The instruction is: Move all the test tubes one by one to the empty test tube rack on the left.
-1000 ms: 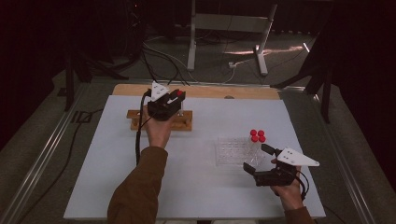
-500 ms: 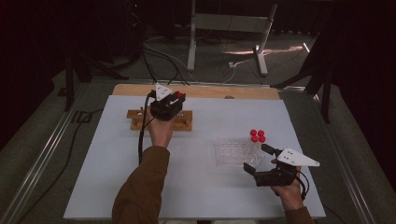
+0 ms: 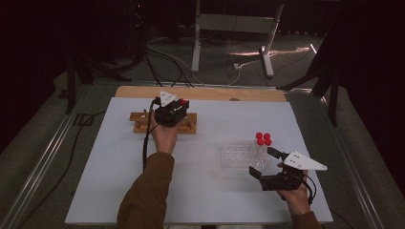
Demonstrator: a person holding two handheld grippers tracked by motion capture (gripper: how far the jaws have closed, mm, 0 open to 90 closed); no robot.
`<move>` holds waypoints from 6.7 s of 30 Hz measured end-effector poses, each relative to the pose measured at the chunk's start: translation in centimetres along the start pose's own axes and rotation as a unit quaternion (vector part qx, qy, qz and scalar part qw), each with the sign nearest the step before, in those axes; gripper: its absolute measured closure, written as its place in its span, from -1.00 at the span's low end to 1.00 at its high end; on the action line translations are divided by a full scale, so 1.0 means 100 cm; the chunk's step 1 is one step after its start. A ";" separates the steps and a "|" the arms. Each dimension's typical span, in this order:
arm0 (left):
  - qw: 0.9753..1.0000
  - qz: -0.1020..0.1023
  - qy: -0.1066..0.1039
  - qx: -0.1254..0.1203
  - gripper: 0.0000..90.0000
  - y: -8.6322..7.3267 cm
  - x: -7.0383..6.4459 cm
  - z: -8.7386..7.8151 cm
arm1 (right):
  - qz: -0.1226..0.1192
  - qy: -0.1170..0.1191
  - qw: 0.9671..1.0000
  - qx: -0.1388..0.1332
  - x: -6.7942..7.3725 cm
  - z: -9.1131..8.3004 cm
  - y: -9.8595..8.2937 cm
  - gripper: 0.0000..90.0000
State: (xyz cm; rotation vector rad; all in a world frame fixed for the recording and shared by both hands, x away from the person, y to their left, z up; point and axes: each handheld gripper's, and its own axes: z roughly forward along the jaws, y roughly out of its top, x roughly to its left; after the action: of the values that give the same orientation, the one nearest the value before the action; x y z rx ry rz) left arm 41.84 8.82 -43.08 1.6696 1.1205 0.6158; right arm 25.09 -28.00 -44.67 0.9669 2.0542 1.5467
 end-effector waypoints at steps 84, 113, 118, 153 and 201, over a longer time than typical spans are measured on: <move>0.993 -0.042 -0.107 -0.032 -0.99 -0.046 -0.004 -0.105 | 0.016 -0.088 0.996 0.028 -0.062 0.009 -0.007 -0.04; 0.992 -0.034 -0.113 -0.038 -0.99 -0.042 -0.010 -0.110 | 0.001 -0.097 0.994 0.047 -0.061 0.020 -0.023 0.65; 0.992 -0.035 -0.114 -0.037 -0.99 -0.042 -0.010 -0.111 | 0.002 -0.099 0.994 0.041 -0.061 0.018 -0.021 0.65; 0.992 -0.023 -0.116 -0.038 -0.99 -0.038 -0.021 -0.113 | -0.038 -0.083 0.996 0.006 -0.036 -0.010 0.025 0.65; 0.955 0.088 -0.283 0.017 0.18 -0.015 -0.165 -0.055 | -0.032 0.045 0.997 0.059 0.009 0.030 0.026 0.64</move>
State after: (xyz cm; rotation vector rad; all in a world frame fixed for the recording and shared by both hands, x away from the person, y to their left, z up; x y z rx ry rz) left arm 29.51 -3.31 -40.63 1.8277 0.5745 0.1954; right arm 27.21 -24.89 -43.11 0.8785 2.2373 1.4765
